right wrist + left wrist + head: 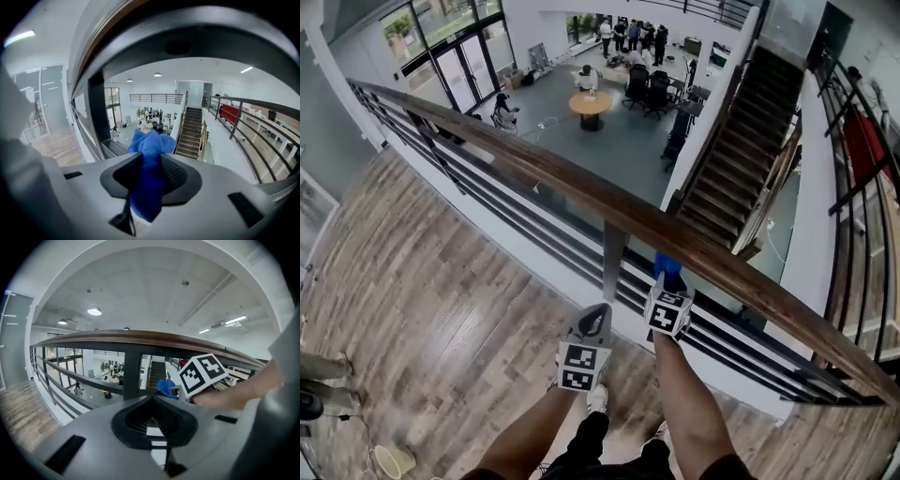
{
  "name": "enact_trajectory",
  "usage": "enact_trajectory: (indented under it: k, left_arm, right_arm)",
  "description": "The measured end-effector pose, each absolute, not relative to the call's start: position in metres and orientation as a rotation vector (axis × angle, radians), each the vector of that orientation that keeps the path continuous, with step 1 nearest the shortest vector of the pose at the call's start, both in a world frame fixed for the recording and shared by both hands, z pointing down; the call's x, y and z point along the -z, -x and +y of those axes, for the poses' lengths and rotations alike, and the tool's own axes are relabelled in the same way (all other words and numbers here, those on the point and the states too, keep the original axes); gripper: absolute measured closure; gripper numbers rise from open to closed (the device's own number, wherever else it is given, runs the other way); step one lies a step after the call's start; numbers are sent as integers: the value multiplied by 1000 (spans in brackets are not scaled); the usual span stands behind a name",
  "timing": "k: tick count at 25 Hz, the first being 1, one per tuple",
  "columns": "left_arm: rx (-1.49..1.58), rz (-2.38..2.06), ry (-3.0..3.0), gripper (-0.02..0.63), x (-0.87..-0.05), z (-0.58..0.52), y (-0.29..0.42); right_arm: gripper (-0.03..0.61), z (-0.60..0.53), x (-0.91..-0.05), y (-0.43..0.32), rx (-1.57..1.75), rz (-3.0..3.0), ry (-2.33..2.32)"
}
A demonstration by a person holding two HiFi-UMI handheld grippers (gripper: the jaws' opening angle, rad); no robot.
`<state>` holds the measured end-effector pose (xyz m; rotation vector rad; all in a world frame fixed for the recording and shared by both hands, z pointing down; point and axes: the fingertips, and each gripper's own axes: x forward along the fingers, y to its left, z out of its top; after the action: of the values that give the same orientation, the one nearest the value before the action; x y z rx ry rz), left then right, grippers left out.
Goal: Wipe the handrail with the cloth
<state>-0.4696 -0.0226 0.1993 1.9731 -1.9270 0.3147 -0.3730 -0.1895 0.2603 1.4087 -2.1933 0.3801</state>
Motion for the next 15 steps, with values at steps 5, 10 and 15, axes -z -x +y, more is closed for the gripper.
enact_trajectory:
  k: [5,10,15]
  left_arm:
    - [-294,-1846,-2032,615,-196,-40,405]
    - [-305,-1757,-2089,615,-200,-53,336]
    - [-278,-1678,-2131,615,-201,-65,274]
  right_arm:
    - [454,-186,-262,300,-377,-2178,-1461]
    - [454,-184,-262,220,-378,-2132,-1526]
    - [454,-175,-265,145,-393,-2090,-1575]
